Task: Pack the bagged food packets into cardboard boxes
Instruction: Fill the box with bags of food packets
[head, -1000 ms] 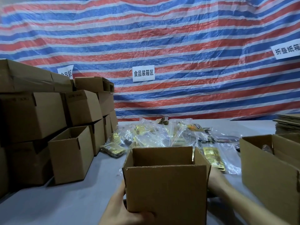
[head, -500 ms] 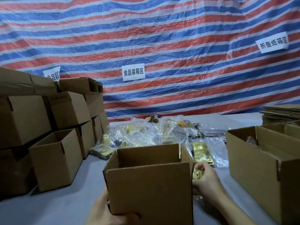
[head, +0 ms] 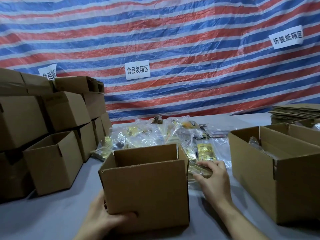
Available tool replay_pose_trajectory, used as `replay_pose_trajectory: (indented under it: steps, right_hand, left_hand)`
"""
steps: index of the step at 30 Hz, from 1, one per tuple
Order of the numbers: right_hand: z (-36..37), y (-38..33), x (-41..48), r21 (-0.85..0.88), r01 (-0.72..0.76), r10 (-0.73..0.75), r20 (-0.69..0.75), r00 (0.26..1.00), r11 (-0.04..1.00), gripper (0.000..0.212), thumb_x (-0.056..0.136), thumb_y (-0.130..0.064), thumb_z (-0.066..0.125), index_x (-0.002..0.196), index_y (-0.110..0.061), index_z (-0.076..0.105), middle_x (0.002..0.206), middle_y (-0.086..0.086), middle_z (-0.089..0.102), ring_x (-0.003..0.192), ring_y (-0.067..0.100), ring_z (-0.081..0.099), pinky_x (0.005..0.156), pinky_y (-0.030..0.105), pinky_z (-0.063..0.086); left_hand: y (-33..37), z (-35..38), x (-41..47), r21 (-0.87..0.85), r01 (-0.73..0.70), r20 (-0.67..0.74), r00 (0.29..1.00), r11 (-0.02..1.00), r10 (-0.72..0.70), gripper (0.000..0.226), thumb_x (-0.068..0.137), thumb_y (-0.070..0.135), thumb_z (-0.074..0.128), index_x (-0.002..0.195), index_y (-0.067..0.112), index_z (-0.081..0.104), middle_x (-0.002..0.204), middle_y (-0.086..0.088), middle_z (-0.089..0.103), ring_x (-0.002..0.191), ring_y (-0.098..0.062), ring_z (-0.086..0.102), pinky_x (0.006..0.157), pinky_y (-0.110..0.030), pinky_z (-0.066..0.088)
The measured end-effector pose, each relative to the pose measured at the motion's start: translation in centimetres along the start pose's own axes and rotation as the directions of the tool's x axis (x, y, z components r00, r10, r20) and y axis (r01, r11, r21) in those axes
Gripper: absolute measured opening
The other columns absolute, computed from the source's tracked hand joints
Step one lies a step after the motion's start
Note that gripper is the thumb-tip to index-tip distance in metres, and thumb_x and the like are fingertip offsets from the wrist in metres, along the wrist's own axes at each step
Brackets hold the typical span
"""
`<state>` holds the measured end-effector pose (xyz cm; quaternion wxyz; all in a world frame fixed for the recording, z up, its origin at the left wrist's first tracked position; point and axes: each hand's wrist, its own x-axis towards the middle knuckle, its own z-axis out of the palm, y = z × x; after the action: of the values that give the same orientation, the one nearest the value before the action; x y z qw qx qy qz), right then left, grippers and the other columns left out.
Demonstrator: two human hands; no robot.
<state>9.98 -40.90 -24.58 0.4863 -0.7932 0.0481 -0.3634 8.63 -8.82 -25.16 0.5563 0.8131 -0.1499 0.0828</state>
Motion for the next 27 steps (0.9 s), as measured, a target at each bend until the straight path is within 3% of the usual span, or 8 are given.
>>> replay_pose_trajectory:
  steps: [3, 7, 11, 15, 18, 20, 22, 27]
  right_hand:
    - [0.0, -0.2, -0.1, 0.029, 0.020, -0.017, -0.086, 0.996, 0.999, 0.045, 0.077, -0.002, 0.081, 0.096, -0.040, 0.067, 0.100, -0.018, 0.044, 0.086, -0.006, 0.054, 0.071, 0.006, 0.038]
    - [-0.5, -0.2, 0.1, -0.061, 0.088, -0.100, -0.251, 0.963, 0.994, 0.039, 0.075, 0.012, 0.074, 0.099, -0.020, 0.076, 0.102, -0.002, 0.045, 0.094, 0.019, 0.055, 0.085, 0.032, 0.050]
    - [-0.9, 0.0, 0.0, -0.043, 0.168, -0.170, -0.061, 0.983, 0.985, 0.012, 0.079, -0.015, 0.084, 0.072, -0.017, 0.074, 0.086, 0.000, 0.059, 0.076, 0.017, 0.061, 0.070, 0.036, 0.053]
    - [0.2, -0.6, -0.8, -0.098, 0.165, -0.173, -0.079, 0.982, 0.981, 0.039, 0.093, -0.027, 0.069, 0.056, -0.014, 0.067, 0.068, -0.004, 0.058, 0.060, 0.023, 0.060, 0.055, 0.036, 0.046]
    - [-0.3, -0.4, -0.1, -0.097, -0.013, -0.003, -0.169, 0.986, 0.995, 0.024, 0.092, -0.028, 0.066, 0.069, -0.023, 0.070, 0.085, -0.003, 0.059, 0.077, 0.026, 0.063, 0.063, 0.033, 0.044]
    - [-1.1, 0.2, 0.5, -0.200, -0.207, 0.201, -0.053, 0.978, 0.958, 0.013, 0.090, -0.038, 0.062, 0.087, -0.031, 0.073, 0.107, 0.000, 0.065, 0.098, 0.027, 0.062, 0.081, 0.036, 0.048]
    - [-1.2, 0.3, 0.4, -0.480, -0.246, 0.343, 0.123, 0.931, 0.842, 0.030, 0.089, -0.049, 0.055, 0.101, -0.032, 0.077, 0.119, 0.003, 0.067, 0.114, 0.028, 0.054, 0.097, 0.036, 0.042]
    - [-1.1, -0.2, 0.3, -0.457, -0.196, 0.330, 0.233, 0.915, 0.868, 0.031, 0.091, -0.041, 0.053, 0.066, -0.033, 0.069, 0.084, -0.004, 0.072, 0.099, 0.026, 0.061, 0.091, 0.036, 0.041]
  left_hand:
    - [0.2, 0.0, -0.4, -0.072, -0.036, -0.027, 0.999, 0.997, 0.034, 0.099, 0.028, 0.041, 0.096, 0.119, 0.026, 0.062, 0.109, 0.001, 0.077, 0.102, -0.014, 0.072, 0.086, -0.037, 0.055]
    - [0.3, 0.1, -0.9, -0.110, -0.028, -0.026, 0.999, 0.994, 0.025, 0.101, 0.030, 0.049, 0.098, 0.121, 0.026, 0.062, 0.111, 0.008, 0.076, 0.100, -0.010, 0.071, 0.081, -0.029, 0.053]
    - [1.0, 0.1, -1.2, -0.089, -0.017, -0.043, 0.999, 0.996, 0.014, 0.108, 0.026, 0.064, 0.097, 0.120, 0.026, 0.062, 0.111, 0.010, 0.075, 0.103, -0.010, 0.071, 0.083, -0.028, 0.052]
    - [0.9, -0.1, -1.3, -0.063, -0.014, -0.044, 0.999, 0.998, 0.011, 0.109, 0.024, 0.066, 0.097, 0.119, 0.025, 0.062, 0.109, 0.009, 0.076, 0.100, -0.010, 0.072, 0.077, -0.023, 0.056]
    - [1.0, 0.0, -1.2, -0.055, -0.024, -0.055, 0.998, 0.998, 0.021, 0.109, 0.024, 0.068, 0.096, 0.118, 0.023, 0.063, 0.107, 0.009, 0.077, 0.098, -0.009, 0.072, 0.074, -0.019, 0.057]
    - [1.1, 0.0, -1.3, -0.053, -0.023, -0.058, 0.998, 0.998, 0.020, 0.109, 0.024, 0.068, 0.095, 0.118, 0.023, 0.063, 0.107, 0.011, 0.076, 0.098, -0.008, 0.072, 0.074, -0.017, 0.056]
    - [1.2, 0.0, -1.3, -0.051, -0.019, -0.050, 0.999, 0.998, 0.017, 0.109, 0.026, 0.067, 0.095, 0.120, 0.023, 0.063, 0.109, 0.011, 0.076, 0.100, -0.009, 0.071, 0.077, -0.021, 0.055]
    - [0.9, -0.1, -1.2, -0.045, -0.008, -0.053, 0.999, 0.999, 0.006, 0.100, 0.032, 0.050, 0.096, 0.122, 0.021, 0.064, 0.110, 0.009, 0.076, 0.100, -0.010, 0.072, 0.085, -0.030, 0.052]
